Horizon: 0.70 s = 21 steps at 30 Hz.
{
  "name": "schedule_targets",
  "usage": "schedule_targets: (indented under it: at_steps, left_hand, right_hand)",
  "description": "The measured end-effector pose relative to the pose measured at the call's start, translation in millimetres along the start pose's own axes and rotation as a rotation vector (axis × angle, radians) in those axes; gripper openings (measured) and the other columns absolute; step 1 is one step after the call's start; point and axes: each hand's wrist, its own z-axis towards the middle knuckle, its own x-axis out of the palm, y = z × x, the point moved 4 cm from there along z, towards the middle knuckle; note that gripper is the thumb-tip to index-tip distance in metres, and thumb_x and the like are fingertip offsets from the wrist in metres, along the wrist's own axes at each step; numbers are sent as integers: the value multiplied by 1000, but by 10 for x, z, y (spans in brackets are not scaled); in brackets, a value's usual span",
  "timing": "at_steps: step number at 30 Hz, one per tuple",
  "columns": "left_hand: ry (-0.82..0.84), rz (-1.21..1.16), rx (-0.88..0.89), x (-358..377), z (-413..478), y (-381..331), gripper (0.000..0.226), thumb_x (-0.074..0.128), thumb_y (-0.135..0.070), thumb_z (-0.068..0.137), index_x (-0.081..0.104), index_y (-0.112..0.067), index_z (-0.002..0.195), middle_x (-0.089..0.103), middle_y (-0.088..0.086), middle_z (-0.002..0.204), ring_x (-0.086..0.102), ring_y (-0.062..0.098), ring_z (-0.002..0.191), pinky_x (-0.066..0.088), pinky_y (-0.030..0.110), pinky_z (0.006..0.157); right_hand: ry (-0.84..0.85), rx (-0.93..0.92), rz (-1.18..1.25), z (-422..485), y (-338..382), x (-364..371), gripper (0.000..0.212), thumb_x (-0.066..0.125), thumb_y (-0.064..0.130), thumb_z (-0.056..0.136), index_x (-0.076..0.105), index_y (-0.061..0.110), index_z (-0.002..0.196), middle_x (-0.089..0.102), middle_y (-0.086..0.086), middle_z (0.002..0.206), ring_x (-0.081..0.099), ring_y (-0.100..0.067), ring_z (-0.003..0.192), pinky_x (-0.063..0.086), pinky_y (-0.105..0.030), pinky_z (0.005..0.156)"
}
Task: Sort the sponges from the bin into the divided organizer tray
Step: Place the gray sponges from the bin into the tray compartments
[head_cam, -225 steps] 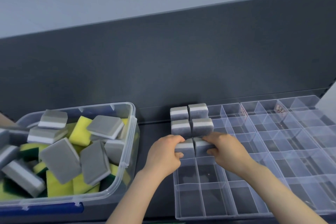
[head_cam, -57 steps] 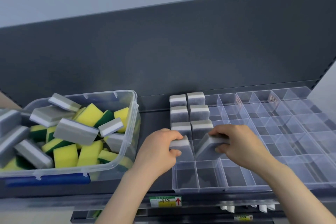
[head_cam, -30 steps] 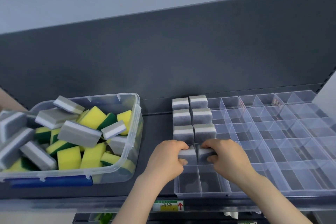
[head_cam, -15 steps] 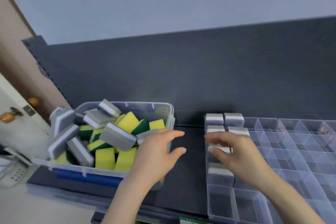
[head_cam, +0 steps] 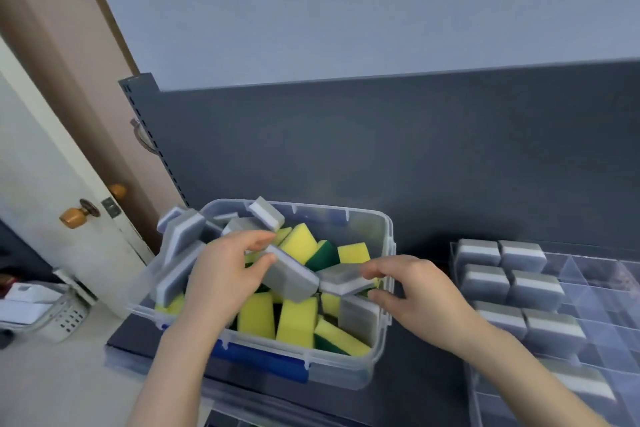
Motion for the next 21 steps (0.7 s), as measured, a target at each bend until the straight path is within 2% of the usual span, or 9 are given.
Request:
schedule_targets:
  at_steps: [3,8,10,15,17,21]
  left_hand:
    - [-13,1,-6,-65,129,149,31,71,-25,82,67,-34,112,65,-20,100,61,2,96,52,34,88]
    - [21,-30,62,-5,395,123,26,71,-24,82,70,-34,106,66,-19,96,61,-1,92,50,29,87]
    - [23,-53,75,12,525,117,25,70,-23,82,70,-34,104,68,-17,97,62,2,92,51,32,88]
    - [-53,-47,92,-109,990,203,24,67,-13,82,72,-25,102,70,-10,98,65,8,89,51,35,87]
    - [20,29,87,-106,1160,254,29,66,-11,82,70,-25,107,69,-7,105,64,9,93,50,33,88]
    - [270,264,134,67,1335,327,46,65,-11,80,62,-31,120,62,-9,118,58,11,105,48,33,88]
  right_hand:
    - [32,-2,-90,143,46,95,37,63,29,86,58,36,122,59,20,120,49,-3,115,41,-16,91]
    - [97,10,-221,352,76,271,49,62,29,82,50,38,129,56,17,124,45,-8,118,44,-24,90]
    - [144,13,-257,400,79,348,53,62,30,80,48,39,130,53,18,125,43,-9,119,45,-26,90]
    - [185,20,-310,455,64,495,43,58,22,80,52,35,120,56,16,115,45,-12,113,47,-28,83]
    - [171,34,-311,480,60,532,43,56,20,81,53,36,121,56,16,115,46,-12,112,46,-26,81]
    - [75,83,-295,527,74,507,49,50,15,79,53,37,123,58,16,117,49,-12,111,47,-26,78]
